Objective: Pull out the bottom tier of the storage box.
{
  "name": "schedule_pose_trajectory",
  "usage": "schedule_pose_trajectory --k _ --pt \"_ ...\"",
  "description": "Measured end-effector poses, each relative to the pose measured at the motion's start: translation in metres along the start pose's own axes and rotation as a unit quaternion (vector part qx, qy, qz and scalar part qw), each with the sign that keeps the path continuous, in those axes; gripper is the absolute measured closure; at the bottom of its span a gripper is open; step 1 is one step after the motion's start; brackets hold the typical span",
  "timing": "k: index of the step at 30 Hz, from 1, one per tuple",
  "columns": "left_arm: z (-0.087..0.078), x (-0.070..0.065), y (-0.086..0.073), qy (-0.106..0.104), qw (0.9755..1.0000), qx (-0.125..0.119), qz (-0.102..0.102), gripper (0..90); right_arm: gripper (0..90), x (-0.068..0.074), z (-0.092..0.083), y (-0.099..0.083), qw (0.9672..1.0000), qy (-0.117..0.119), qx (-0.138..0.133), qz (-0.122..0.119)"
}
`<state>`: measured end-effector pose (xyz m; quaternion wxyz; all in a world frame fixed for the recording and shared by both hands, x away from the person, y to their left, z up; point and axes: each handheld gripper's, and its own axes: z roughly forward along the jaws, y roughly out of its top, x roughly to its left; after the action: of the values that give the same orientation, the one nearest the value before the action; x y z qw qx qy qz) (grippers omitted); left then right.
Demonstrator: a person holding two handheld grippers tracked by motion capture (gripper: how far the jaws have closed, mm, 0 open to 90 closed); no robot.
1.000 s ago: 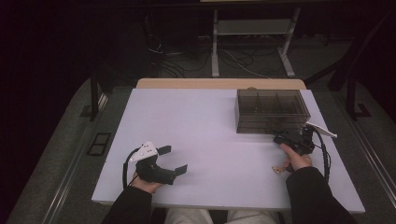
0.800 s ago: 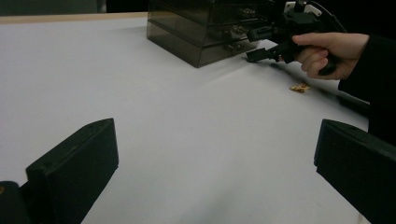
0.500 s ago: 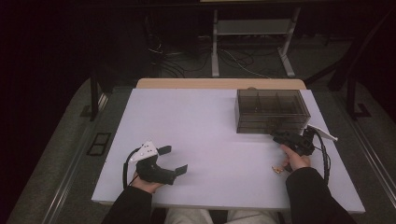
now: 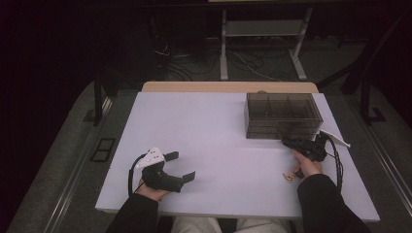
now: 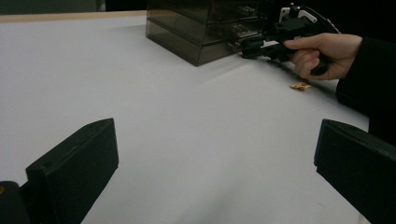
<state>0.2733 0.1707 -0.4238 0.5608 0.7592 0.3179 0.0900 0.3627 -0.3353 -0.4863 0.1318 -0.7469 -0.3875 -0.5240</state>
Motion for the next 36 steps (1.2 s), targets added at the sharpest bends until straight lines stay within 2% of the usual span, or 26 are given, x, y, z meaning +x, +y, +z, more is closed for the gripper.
schedule_pose_trajectory --k 8,9,14,17,32,34,36 --pt "0.0001 0.0002 -0.0001 0.000 1.0000 0.000 0.000 0.0 77.4 0.0003 0.0024 -0.0001 0.9999 0.010 0.000 0.011" --pt "0.0001 0.0003 -0.0001 0.000 1.0000 0.001 0.000 0.0 77.5 0.0010 0.0020 -0.0001 0.9998 0.011 0.003 0.019" --pt "0.0003 0.0002 -0.0001 0.000 1.0000 0.001 0.000 0.0 77.8 -0.0003 0.0037 -0.0003 0.9999 0.013 -0.002 0.011" --pt "0.0006 0.0003 -0.0001 -0.001 1.0000 0.001 0.001 0.0 78.1 0.0011 0.0031 -0.0008 0.9997 0.012 0.002 0.019" --pt "0.0016 -0.0001 0.0002 -0.002 1.0000 0.003 0.002 0.0 79.4 -0.0026 0.0042 0.0008 0.9997 0.020 0.002 0.012" --pt "0.0015 0.0001 0.0003 -0.002 1.0000 0.002 0.002 0.0 79.5 -0.0035 0.0043 0.0011 0.9996 0.024 0.002 0.014" --pt "0.0013 0.0003 0.0003 -0.002 1.0000 0.002 0.002 0.0 79.6 -0.0026 0.0034 0.0011 0.9992 0.027 0.010 0.028"
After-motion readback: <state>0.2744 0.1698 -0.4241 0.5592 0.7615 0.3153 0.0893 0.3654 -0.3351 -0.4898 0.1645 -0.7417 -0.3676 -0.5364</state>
